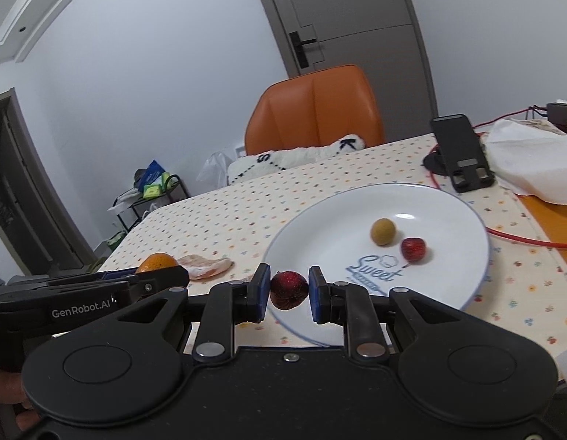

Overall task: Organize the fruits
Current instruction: 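Carry orange and plum over the white plate and open both tools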

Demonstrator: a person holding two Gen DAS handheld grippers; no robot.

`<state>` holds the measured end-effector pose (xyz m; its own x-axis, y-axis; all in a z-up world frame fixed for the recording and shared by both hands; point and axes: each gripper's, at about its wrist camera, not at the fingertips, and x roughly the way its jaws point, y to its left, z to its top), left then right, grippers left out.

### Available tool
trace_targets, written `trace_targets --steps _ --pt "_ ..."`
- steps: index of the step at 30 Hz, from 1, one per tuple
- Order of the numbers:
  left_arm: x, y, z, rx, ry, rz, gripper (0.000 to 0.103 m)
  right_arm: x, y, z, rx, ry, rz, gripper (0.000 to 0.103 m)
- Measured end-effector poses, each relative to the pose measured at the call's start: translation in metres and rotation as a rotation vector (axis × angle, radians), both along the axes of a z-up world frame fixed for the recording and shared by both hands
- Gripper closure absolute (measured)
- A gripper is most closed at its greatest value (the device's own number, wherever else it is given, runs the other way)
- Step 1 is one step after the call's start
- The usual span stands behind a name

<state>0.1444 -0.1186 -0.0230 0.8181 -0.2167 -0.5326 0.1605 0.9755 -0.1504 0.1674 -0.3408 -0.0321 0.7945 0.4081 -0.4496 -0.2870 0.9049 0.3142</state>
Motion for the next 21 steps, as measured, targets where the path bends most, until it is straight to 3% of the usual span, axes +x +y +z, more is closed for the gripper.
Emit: trace_targets --steps 18,21 --pt "0.030 -0.045 -0.010 0.041 0.022 -0.060 0.064 0.018 -0.033 -0.020 0.004 0.031 -0.100 0.082" --pt "0.036 -0.053 -0.012 0.045 0.028 -0.073 0.064 0.020 -0.036 -0.023 -0.005 0.036 -0.119 0.075"
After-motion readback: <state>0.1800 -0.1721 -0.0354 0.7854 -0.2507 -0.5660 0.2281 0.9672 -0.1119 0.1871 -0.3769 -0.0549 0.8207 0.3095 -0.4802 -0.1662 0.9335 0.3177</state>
